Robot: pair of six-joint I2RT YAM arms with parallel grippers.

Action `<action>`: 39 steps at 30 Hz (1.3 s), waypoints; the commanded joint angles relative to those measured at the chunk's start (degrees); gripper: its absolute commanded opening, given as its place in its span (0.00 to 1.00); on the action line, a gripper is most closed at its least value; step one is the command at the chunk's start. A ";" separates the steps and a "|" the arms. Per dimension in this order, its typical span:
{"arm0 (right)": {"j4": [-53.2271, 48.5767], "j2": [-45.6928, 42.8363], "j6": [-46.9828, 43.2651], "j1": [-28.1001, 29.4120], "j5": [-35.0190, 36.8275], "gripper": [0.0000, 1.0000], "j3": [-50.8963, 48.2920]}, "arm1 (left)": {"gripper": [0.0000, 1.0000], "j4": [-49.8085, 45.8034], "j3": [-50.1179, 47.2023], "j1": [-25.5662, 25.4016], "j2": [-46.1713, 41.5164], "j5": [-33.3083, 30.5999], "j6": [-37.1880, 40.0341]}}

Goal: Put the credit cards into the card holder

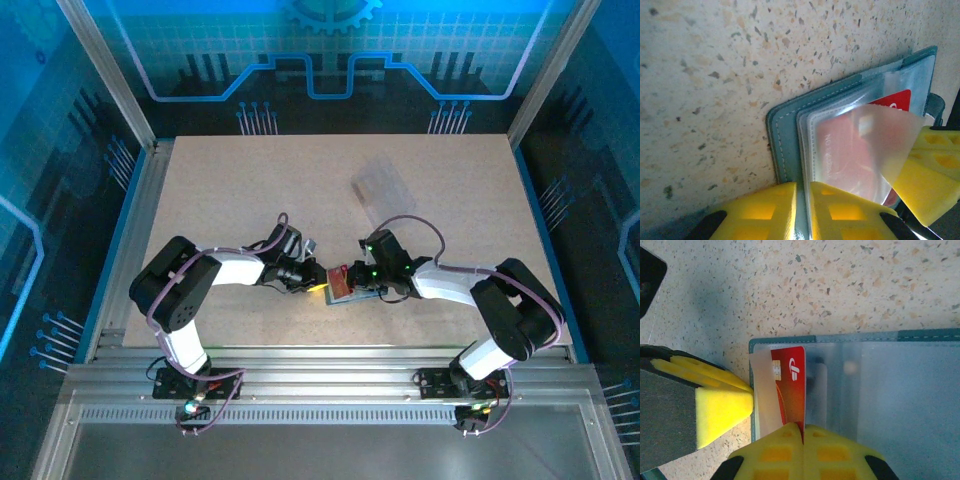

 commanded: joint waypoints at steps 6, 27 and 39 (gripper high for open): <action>-2.42 2.47 0.87 1.98 0.27 0.00 -1.60 | 0.17 -2.41 1.08 -0.42 1.41 -2.06 0.09; -13.53 -3.47 -2.83 1.70 5.51 0.42 2.29 | 0.17 -3.11 1.54 -0.48 2.28 -1.99 0.26; -22.65 -4.43 -10.44 0.41 13.29 0.33 8.99 | 0.17 -3.23 1.76 -0.53 2.52 -1.75 0.33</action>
